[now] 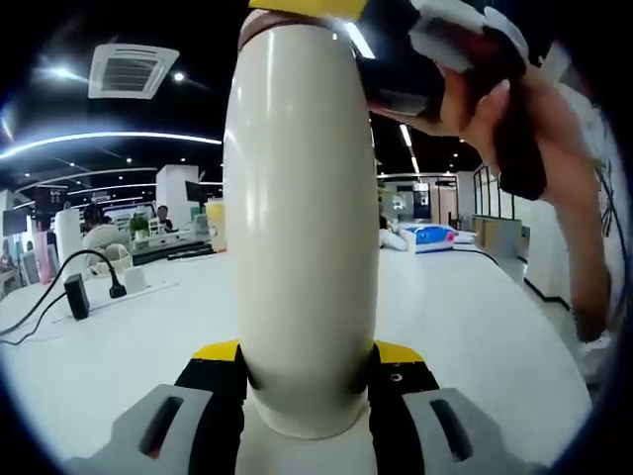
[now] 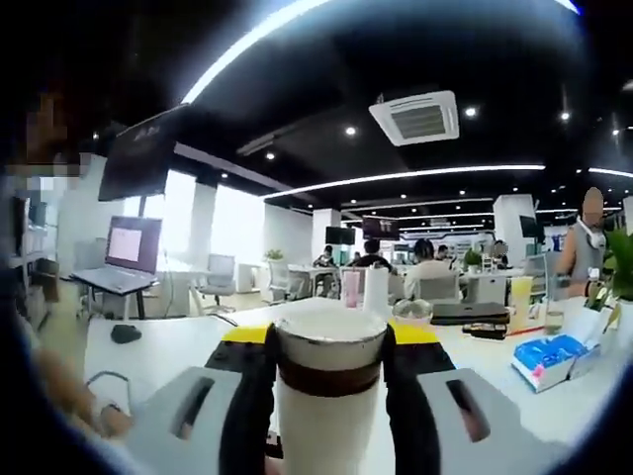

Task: Grasp the water cup twist off the cup lid place the cup lid on the table

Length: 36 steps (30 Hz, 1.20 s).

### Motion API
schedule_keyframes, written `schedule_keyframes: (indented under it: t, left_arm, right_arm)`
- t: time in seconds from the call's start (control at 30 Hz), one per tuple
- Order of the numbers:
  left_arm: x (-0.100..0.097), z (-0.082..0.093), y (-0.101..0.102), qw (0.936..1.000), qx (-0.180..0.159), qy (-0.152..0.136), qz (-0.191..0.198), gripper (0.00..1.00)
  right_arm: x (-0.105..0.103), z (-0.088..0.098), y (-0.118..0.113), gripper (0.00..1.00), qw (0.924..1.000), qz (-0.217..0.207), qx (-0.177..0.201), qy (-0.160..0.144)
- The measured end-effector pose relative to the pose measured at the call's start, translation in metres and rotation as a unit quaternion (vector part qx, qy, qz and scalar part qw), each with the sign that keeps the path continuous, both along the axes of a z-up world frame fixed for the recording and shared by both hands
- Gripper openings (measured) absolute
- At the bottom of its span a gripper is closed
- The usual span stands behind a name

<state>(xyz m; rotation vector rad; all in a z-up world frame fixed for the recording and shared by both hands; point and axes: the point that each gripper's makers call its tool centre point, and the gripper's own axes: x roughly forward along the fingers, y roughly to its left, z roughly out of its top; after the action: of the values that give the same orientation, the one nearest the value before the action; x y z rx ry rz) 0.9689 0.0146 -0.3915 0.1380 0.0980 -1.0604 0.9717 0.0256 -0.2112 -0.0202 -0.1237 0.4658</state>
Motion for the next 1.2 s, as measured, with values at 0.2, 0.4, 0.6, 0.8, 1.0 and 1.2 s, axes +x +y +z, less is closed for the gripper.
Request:
schedule_keyframes:
  t: [0.2,0.4,0.6,0.8,1.0,1.2]
  left_arm:
    - [0.0007,0.0,-0.0003,1.0,0.0,0.0,0.001,0.49]
    - [0.0003,-0.0002,-0.0011,1.0,0.001,0.0,0.002,0.49]
    - [-0.0004,-0.0005,-0.0017,1.0,0.0,0.001,0.002,0.49]
    - [-0.0007,-0.0009,-0.0021,1.0,0.001,0.0,0.003,0.49]
    - [-0.0013,-0.0014,-0.0021,1.0,0.001,0.0,0.003,0.49]
    - [-0.0006,-0.002,-0.0013,1.0,0.0,0.001,0.004,0.5]
  right_arm:
    - [-0.0002,-0.0005,0.0032,0.45,0.9985,0.054,-0.008,0.009]
    - [0.001,0.0004,0.0019,0.45,0.9952,0.097,-0.006,0.012]
    - [0.002,0.001,0.0028,0.45,0.9917,0.128,-0.009,0.011]
    - [0.0012,0.0001,0.0044,0.45,0.987,0.159,-0.012,0.015]
    - [-0.0016,-0.0025,0.0075,0.45,0.9817,0.19,-0.008,0.017]
    - [-0.0029,-0.0043,0.0101,0.45,0.9777,0.209,-0.005,0.017]
